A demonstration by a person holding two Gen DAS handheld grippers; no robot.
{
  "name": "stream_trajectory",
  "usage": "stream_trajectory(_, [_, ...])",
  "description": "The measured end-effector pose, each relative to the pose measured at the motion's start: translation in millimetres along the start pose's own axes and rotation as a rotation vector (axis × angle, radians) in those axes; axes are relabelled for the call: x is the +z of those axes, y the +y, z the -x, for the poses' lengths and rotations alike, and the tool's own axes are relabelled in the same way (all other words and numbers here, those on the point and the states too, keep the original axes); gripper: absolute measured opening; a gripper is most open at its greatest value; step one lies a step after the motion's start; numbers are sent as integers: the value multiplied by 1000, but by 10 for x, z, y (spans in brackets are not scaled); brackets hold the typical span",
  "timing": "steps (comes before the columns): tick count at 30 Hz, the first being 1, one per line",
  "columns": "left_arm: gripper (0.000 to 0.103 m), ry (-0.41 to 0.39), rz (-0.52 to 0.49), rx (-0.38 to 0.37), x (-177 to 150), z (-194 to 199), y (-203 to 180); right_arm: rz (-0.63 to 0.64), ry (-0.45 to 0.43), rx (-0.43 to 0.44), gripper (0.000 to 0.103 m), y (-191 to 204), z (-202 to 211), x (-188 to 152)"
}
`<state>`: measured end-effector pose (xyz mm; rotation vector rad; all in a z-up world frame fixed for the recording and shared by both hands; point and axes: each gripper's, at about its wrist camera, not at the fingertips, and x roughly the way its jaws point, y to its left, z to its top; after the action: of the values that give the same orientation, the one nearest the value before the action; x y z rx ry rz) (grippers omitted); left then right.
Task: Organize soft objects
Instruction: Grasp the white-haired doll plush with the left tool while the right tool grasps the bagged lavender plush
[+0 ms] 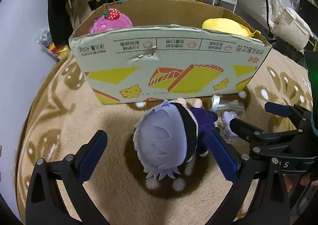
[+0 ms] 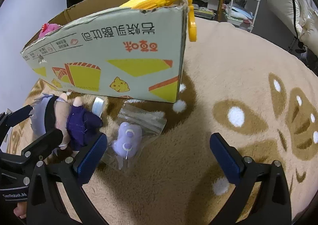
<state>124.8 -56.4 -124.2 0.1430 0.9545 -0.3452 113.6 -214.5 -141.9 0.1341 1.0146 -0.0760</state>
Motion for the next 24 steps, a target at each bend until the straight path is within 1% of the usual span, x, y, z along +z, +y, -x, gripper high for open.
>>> stream_trajectory(5, [99,6,30,-25,10,-39,63,-18,13,28,103,-49,-67,25])
stream_trajectory(12, [98,17,73,-67,35,-109,146,4,32,16,103,-46,-173,1])
stream_trajectory(14, [92,21,81,-92,40,-124,158,-4,33,18,103,-57,-171,0])
stream_trajectory(16, [79,35,94,-125,43,-145,162,-8,32,18,103,-64,-174,-2])
stream_trajectory(17, [77,42,95,-141,47,-161,161,-7,34,16,103,-62,-185,5])
stream_trajectory(20, [64,45,83,-161,40,-172,138,2,30,4,103,-32,-214,33])
stream_trajectory(23, [58,41,79,-155,60,-142,109,11,21,11,103,24,-217,51])
stream_trajectory(24, [57,37,74,-151,54,-133,113,17,22,18,100,45,-221,60])
